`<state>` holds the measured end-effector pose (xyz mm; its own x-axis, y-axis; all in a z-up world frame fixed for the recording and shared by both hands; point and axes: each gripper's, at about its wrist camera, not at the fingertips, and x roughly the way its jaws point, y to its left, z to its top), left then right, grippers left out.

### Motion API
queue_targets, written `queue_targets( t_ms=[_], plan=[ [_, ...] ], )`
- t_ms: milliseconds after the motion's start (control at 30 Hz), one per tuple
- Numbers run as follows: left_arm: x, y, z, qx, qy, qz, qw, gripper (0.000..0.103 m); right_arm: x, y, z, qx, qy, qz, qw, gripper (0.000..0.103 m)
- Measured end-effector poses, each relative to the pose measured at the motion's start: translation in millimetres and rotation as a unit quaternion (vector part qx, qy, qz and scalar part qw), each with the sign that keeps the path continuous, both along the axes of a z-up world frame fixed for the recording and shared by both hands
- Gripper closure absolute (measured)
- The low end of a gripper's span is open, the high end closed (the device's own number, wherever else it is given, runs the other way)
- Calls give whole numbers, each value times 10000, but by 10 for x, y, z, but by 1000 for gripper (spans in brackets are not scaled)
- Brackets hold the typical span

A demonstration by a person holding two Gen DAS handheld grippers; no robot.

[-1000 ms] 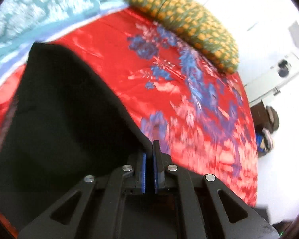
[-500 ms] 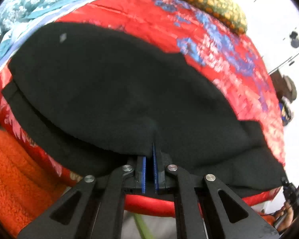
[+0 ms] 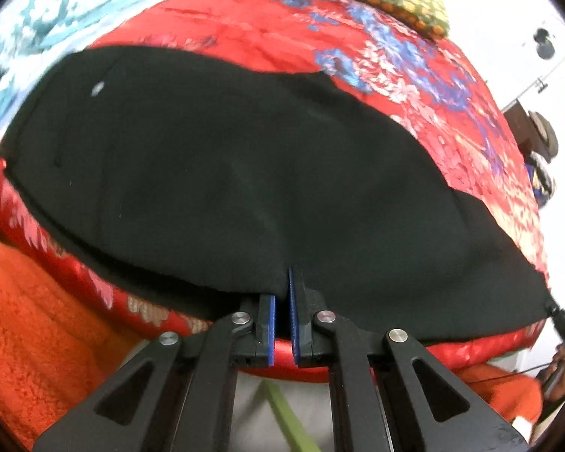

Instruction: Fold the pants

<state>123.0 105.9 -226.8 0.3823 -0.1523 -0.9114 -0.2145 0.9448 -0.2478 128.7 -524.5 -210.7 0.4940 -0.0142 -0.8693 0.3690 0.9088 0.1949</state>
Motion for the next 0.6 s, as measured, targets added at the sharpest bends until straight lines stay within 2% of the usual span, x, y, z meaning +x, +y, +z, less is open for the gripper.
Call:
queue_targets(
  t_ms=[167, 333, 467, 600],
  plan=[
    [31, -23, -166, 148, 294, -62, 9994, 98, 33, 13, -103, -156, 335, 63, 9993, 89],
    [42, -78, -189, 293, 294, -153, 9990, 98, 60, 147, -10, -816, 189, 356, 9959, 89],
    [104, -153, -277, 417, 385, -183, 9982, 97, 132, 19, -223, -573, 694, 171, 9958, 89],
    [85, -202, -256, 494, 324, -211, 9980, 97, 164, 90, -217, -886, 715, 289, 9931, 89]
  ],
)
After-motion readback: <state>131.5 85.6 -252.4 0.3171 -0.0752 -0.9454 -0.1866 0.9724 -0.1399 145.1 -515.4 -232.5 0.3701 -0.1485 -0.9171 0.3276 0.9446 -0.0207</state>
